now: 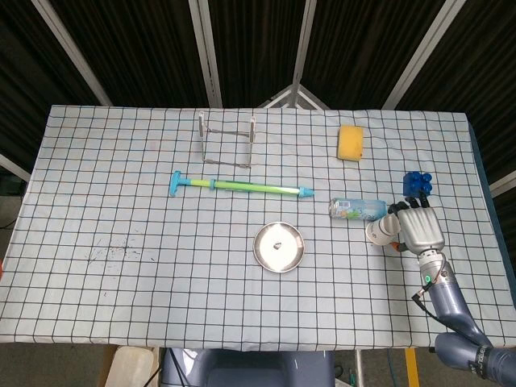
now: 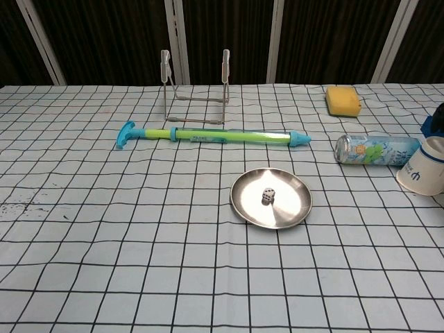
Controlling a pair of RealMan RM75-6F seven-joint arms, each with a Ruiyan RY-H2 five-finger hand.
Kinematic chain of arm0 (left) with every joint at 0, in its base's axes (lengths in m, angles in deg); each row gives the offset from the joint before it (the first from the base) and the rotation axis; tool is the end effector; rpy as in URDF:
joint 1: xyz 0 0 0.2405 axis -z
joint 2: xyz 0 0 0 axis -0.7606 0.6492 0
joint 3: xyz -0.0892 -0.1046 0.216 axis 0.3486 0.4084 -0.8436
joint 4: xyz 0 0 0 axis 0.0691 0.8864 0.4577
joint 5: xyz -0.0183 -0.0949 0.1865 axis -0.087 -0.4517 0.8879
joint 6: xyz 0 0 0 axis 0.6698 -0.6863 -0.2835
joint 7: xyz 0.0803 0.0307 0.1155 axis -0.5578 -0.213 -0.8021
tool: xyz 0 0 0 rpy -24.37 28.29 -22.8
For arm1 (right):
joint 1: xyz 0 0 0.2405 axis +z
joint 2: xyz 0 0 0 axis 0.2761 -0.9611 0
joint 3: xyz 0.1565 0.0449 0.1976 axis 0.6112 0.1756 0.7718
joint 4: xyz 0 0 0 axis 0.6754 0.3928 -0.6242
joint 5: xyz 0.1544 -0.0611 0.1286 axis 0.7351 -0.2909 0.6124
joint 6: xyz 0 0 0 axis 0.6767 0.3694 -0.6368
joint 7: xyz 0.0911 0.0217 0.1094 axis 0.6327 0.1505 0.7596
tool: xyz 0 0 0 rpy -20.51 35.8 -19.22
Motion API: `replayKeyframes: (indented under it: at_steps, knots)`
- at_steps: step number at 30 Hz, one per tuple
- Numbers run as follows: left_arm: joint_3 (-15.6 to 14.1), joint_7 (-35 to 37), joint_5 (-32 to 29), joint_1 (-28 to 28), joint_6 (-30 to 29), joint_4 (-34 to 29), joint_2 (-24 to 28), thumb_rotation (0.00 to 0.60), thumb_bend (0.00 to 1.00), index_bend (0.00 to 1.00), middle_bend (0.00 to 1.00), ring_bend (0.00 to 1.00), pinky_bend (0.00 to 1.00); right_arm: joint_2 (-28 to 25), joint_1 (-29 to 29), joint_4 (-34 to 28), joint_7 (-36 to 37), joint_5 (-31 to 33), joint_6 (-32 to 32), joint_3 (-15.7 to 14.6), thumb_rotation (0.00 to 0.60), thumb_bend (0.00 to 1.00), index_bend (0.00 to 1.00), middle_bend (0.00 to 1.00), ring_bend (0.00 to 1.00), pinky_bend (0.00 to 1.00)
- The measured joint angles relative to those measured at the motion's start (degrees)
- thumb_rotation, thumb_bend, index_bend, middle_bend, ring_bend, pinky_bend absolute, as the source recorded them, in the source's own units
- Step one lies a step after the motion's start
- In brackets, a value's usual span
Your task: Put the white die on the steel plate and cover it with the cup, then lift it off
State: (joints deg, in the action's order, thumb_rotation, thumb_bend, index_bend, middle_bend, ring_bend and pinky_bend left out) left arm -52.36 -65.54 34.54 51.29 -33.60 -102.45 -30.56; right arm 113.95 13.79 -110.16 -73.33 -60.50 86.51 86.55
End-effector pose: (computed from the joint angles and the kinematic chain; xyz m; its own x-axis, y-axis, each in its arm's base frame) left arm -0.3417 0.1743 0.1986 0.4880 -0.1056 0.8664 0.8701 0.1377 -0.4733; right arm -0.2878 -0.3306 0.0914 0.6202 -0.2046 0.7573 -0.7805 -0.0646 0.6218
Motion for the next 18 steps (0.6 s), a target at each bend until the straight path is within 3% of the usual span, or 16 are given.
replayKeyframes:
  at_steps: [18]
  knots:
    - [0.0,-1.0,-0.2,0.3,0.5,0.1,-0.3,0.600,0.68,0.20,0.00,0.00,0.09,2.0,0.7,4.2,2.5,-1.0,-1.6,0.3,0.600,0.10,0.38,0.37,0.20,0.00]
